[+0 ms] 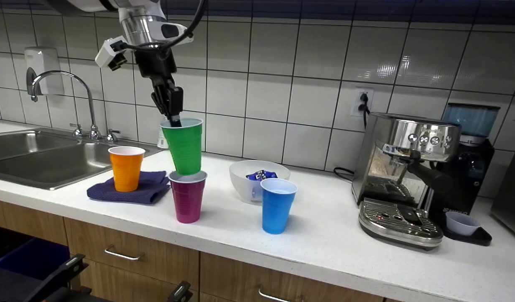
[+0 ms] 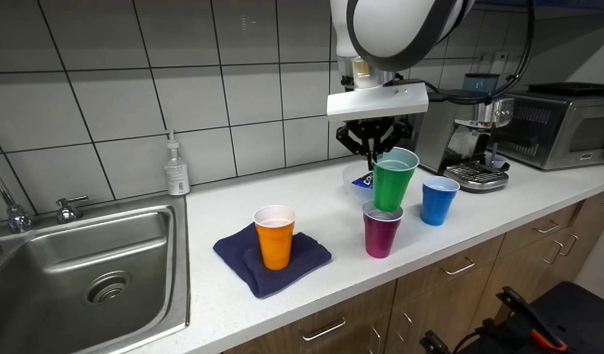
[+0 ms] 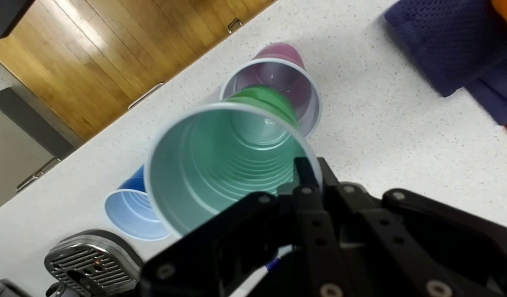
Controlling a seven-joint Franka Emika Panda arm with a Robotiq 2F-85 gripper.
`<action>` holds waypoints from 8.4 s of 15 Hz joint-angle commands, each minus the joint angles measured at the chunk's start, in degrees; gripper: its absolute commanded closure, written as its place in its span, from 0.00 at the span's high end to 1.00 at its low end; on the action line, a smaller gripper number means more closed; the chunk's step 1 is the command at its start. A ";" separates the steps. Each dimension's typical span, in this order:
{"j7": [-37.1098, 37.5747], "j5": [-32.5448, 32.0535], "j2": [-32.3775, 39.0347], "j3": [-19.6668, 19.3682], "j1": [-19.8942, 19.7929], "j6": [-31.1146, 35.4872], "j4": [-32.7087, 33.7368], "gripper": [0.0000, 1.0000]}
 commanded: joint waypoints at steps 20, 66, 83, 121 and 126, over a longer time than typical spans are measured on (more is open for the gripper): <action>0.58 1.72 2.44 1.61 -1.78 0.43 0.34 0.01; -0.70 3.64 12.90 -0.60 -0.55 3.83 6.46 1.00; -5.68 9.70 19.90 1.88 4.73 6.10 14.58 1.00; -15.77 20.87 34.26 1.35 8.44 5.27 23.93 0.28; -15.58 20.81 33.37 1.26 8.46 5.49 23.24 0.00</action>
